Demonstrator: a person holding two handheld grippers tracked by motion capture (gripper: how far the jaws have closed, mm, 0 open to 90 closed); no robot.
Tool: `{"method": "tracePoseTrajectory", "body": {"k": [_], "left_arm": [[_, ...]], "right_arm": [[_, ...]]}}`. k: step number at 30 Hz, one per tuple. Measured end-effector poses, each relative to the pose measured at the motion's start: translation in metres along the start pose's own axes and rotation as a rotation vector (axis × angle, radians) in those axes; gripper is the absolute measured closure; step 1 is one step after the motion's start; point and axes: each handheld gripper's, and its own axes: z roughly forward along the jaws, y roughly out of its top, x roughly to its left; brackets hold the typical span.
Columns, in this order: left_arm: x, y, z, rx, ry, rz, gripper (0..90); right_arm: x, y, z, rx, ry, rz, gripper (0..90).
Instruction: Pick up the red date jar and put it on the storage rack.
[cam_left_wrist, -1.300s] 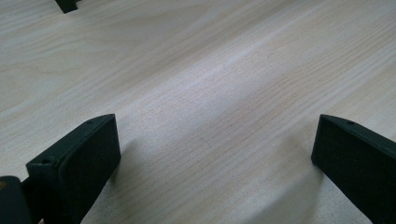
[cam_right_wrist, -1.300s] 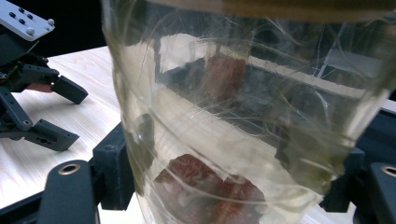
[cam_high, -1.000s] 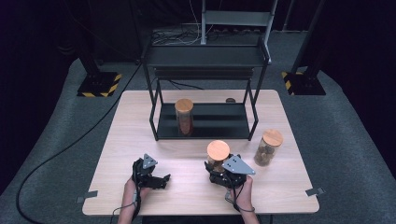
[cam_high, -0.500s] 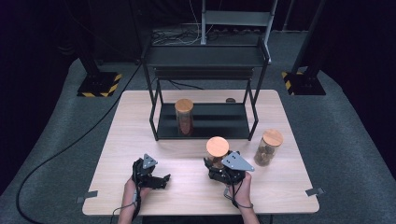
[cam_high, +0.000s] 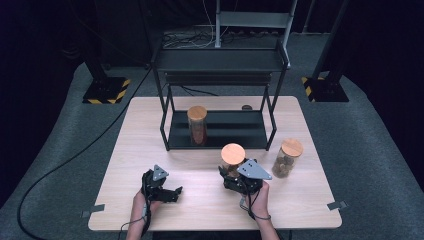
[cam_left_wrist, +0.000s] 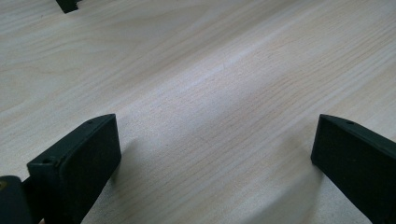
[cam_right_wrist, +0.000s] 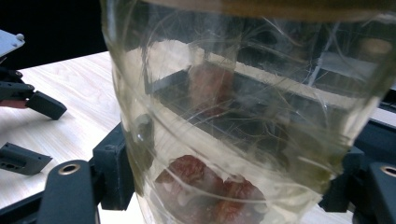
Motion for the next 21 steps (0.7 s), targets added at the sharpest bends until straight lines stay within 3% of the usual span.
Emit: {"method": "tracePoseTrajectory", "body": {"k": [21], "left_arm": [[0.0,0.0,-0.0001,0.001,0.001,0.001,0.8]], "right_arm": [[-0.0077,0.0034,0.0106,0.008,0.0,0.01,23.9]]}}
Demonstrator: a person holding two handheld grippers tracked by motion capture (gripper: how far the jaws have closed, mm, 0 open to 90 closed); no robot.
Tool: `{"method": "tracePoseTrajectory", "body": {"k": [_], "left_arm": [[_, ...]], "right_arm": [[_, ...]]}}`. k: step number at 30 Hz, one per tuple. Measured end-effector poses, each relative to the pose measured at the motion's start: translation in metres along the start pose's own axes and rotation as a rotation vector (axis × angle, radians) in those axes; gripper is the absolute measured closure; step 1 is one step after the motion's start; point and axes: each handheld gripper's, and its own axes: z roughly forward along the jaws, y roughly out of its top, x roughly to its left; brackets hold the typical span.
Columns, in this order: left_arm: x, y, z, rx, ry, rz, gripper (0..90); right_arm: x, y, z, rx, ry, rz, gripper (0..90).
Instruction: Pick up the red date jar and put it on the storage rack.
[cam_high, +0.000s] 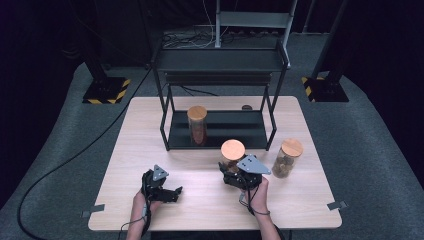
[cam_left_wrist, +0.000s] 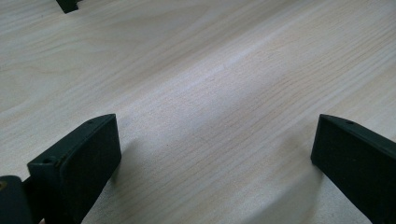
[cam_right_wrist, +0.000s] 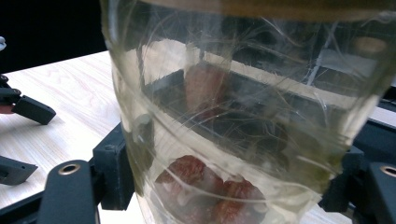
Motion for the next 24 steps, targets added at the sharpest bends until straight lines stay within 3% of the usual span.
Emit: {"method": "tracePoseTrajectory", "body": {"k": [24], "left_arm": [[0.0,0.0,0.0,-0.001,0.0,-0.002,0.7]], "right_arm": [[-0.011,0.002,0.013,0.003,0.003,0.035,24.0]]}}
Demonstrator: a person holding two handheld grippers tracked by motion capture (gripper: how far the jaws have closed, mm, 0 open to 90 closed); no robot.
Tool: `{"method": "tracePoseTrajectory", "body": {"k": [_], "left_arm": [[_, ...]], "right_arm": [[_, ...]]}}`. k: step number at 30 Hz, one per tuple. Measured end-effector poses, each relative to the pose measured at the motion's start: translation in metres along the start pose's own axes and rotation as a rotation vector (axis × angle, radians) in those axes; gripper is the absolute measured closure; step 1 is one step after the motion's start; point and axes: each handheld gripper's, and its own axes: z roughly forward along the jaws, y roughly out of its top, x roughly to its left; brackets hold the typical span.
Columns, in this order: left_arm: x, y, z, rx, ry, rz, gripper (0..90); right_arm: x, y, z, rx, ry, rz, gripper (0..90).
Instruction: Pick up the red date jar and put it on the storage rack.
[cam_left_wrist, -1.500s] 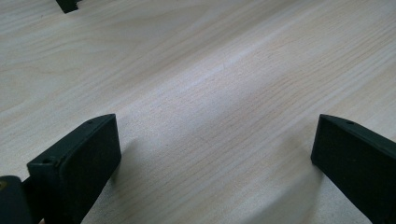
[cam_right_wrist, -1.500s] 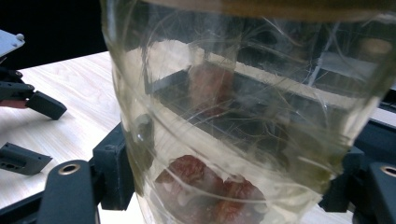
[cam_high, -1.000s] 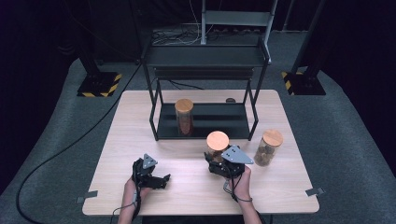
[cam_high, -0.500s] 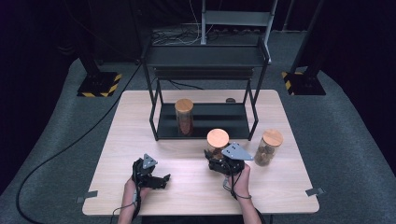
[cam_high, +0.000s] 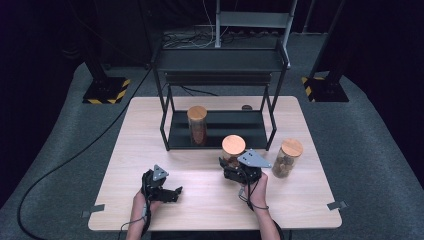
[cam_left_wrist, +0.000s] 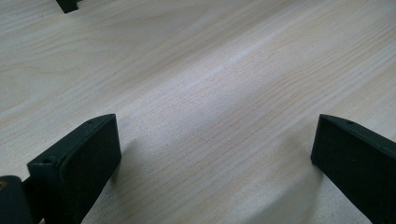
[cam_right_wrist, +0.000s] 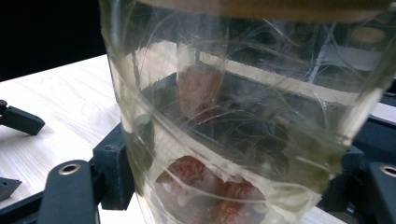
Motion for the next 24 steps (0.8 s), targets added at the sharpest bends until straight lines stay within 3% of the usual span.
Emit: {"method": "tracePoseTrajectory", "body": {"k": [24], "left_arm": [[0.0,0.0,0.0,0.0,0.0,0.0,0.8]], "right_arm": [[-0.007,0.005,0.015,0.013,0.002,0.003,24.0]]}}
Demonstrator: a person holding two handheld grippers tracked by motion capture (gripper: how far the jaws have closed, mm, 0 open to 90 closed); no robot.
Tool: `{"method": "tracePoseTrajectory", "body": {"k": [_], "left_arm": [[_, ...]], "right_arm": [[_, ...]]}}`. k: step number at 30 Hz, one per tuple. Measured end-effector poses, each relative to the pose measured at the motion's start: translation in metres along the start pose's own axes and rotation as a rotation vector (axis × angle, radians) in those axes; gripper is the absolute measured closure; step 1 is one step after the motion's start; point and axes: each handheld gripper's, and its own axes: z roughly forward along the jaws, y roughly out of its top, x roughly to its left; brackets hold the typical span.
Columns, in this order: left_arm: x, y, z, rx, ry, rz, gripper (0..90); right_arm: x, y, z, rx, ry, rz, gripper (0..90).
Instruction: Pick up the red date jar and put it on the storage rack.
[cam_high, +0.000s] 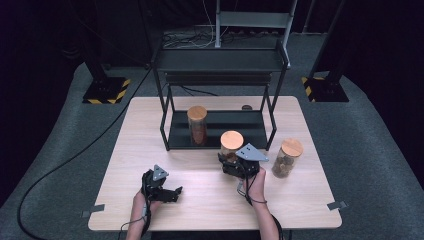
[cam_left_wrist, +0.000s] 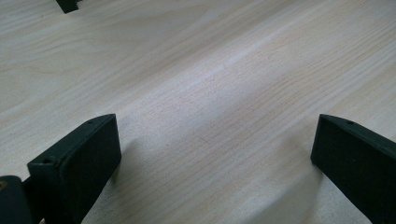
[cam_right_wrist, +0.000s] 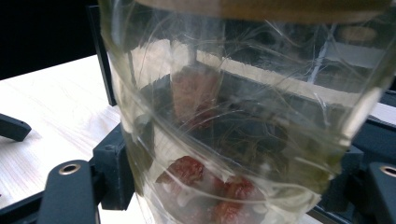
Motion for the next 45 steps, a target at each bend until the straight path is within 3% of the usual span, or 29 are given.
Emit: {"method": "tracePoseTrajectory", "body": {"k": [25,45], "left_arm": [[0.0,0.0,0.0,0.0,0.0,-0.001,0.8],[0.0,0.0,0.0,0.0,0.0,-0.001,0.8]], "right_arm": [[-0.005,0.011,0.014,0.007,0.006,-0.006,24.0],[-0.011,0.012,0.025,0.01,-0.019,-0.008,24.1]]}}
